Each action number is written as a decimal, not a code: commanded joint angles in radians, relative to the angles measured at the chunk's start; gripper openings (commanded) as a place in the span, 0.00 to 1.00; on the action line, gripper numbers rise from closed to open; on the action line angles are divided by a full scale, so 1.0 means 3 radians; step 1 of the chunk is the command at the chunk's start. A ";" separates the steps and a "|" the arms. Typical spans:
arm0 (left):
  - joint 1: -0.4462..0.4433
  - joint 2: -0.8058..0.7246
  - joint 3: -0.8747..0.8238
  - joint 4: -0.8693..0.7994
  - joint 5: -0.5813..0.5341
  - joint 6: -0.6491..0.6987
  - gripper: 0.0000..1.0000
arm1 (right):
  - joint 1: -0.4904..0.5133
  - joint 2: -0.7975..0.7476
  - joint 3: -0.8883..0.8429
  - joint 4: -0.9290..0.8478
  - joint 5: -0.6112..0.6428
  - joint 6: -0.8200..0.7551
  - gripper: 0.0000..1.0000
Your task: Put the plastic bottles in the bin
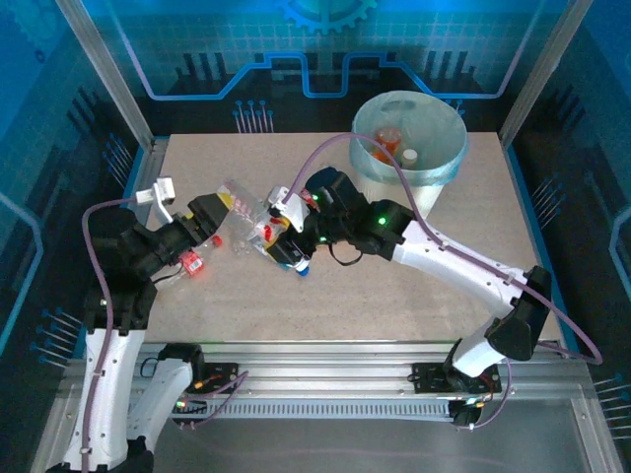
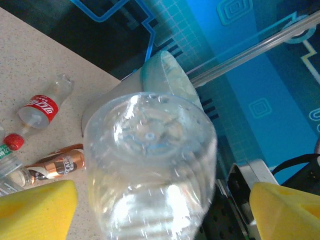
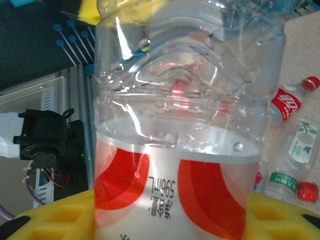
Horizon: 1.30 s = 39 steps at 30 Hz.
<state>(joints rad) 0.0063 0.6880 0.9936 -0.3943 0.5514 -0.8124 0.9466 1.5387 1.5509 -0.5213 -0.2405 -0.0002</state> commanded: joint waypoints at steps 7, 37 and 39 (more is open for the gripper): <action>-0.0127 0.0135 0.0209 -0.0269 -0.0060 0.0082 0.65 | 0.0152 -0.0143 -0.0005 -0.0047 0.0043 -0.0241 0.53; -0.1954 0.3634 0.4574 -0.0521 -0.1595 0.1492 0.56 | -0.0565 -0.2169 -0.0468 -0.0769 0.2488 -0.0146 0.92; -0.2039 0.4042 0.5020 -0.0482 -0.1654 0.1598 0.56 | -0.0930 -0.2122 -0.0402 -0.0844 0.2127 -0.0052 0.90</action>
<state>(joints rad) -0.5728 1.7916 2.3631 -0.5201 0.1291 -0.4431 0.7616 0.8673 1.4220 -0.7044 0.4580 -0.0605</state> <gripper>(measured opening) 0.562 0.902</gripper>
